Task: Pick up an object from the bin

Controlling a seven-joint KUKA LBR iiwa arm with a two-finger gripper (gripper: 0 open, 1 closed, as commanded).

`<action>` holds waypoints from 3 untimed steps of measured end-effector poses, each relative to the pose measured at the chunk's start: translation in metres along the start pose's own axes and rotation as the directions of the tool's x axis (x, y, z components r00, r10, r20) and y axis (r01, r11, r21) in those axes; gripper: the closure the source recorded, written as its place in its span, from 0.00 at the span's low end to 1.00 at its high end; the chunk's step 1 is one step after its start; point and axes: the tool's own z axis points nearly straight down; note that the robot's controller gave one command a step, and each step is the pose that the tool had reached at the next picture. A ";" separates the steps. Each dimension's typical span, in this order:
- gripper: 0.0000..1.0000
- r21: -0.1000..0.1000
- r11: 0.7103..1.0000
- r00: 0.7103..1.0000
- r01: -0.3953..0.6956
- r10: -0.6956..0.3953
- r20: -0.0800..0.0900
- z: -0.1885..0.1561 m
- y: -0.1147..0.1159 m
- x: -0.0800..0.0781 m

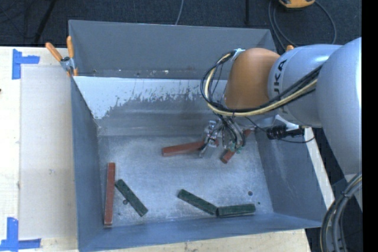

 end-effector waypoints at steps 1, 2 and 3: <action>0.00 0.000 1.000 1.000 0.000 0.000 -0.001 0.000 0.000 0.000; 1.00 0.000 1.000 1.000 0.001 -0.001 0.000 0.000 0.000 0.000; 1.00 0.000 1.000 1.000 0.001 -0.001 0.000 0.000 0.000 0.000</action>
Offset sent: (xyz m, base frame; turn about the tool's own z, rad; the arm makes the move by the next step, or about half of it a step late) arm 0.0000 0.0000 0.0000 0.0000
